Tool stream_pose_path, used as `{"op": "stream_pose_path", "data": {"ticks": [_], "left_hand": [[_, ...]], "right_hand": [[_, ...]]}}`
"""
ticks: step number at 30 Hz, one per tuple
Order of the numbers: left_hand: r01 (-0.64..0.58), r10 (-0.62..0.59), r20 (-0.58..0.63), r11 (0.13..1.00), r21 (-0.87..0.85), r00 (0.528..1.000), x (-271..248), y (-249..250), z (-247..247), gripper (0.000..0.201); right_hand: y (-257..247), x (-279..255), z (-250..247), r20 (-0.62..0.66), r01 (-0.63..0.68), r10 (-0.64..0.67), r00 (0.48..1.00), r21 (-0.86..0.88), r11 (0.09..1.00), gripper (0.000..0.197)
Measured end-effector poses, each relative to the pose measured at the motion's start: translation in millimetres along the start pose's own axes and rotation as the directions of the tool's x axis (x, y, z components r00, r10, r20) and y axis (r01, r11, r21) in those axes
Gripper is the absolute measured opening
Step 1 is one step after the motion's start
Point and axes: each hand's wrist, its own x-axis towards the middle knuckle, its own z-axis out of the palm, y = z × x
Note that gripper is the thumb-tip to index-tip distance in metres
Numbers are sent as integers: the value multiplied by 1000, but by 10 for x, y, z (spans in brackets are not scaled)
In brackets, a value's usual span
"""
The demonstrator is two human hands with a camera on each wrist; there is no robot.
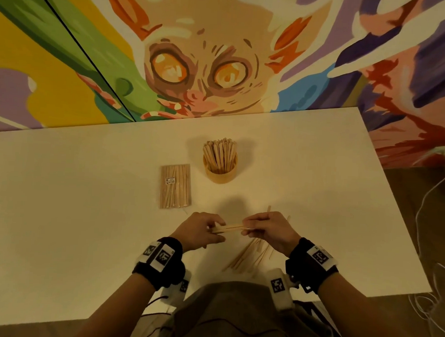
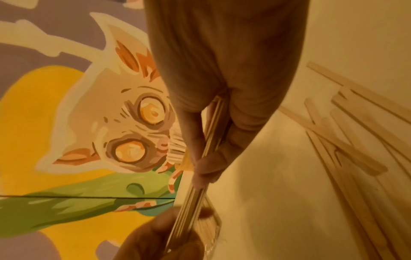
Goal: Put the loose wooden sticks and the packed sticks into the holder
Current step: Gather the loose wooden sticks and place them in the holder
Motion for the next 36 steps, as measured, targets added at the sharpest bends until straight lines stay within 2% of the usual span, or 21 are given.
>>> {"op": "stream_pose_path", "data": {"ticks": [3, 5, 9, 11, 14, 17, 20, 23, 27, 31, 33, 36], "left_hand": [[3, -14, -45, 973, -232, 999, -104, -78, -106, 14], [-15, -17, -81, 929, -371, 997, -148, -54, -111, 15], [-44, -36, -153, 871, -489, 988, -133, 118, 38, 16], [-68, -49, -205, 848, -525, 978, -107, 201, 115, 14], [-128, -40, -274, 813, -568, 961, -93, 263, 174, 11], [-159, -23, -307, 816, -555, 951, -96, 306, 206, 13], [-207, 8, -346, 814, -543, 938, -103, 351, 230, 19], [-246, 35, -363, 796, -554, 931, -123, 363, 240, 22], [-216, 5, -339, 779, -589, 941, -117, 321, 214, 18], [-186, -75, -334, 709, -680, 940, -84, 232, 112, 17], [-193, -113, -351, 662, -724, 930, -74, 194, 60, 19], [-205, -133, -362, 626, -753, 923, -50, 156, 29, 19]], "right_hand": [[-21, -17, -54, -18, 6, -5, 1000, 67, 998, 16], [-22, -29, -20, -12, 0, 2, 1000, 104, 995, 16], [4, -43, 188, 45, -9, 4, 999, 110, 994, 19], [12, -32, 280, 36, 21, -25, 999, 105, 994, 23], [0, -5, 336, -71, 83, -74, 995, 138, 987, 22], [26, 19, 351, -181, 118, -93, 979, 129, 985, 26], [63, 31, 370, -228, 162, -136, 964, 99, 982, 30], [65, 17, 377, -236, 197, -172, 956, 84, 977, 34], [44, -10, 380, -190, 212, -196, 962, 66, 975, 32], [-63, -20, 305, -80, 209, -200, 977, 125, 970, 20], [-135, -13, 246, -76, 213, -202, 976, 177, 961, 14], [-187, 23, 213, -100, 235, -219, 971, 198, 952, 18]]}}
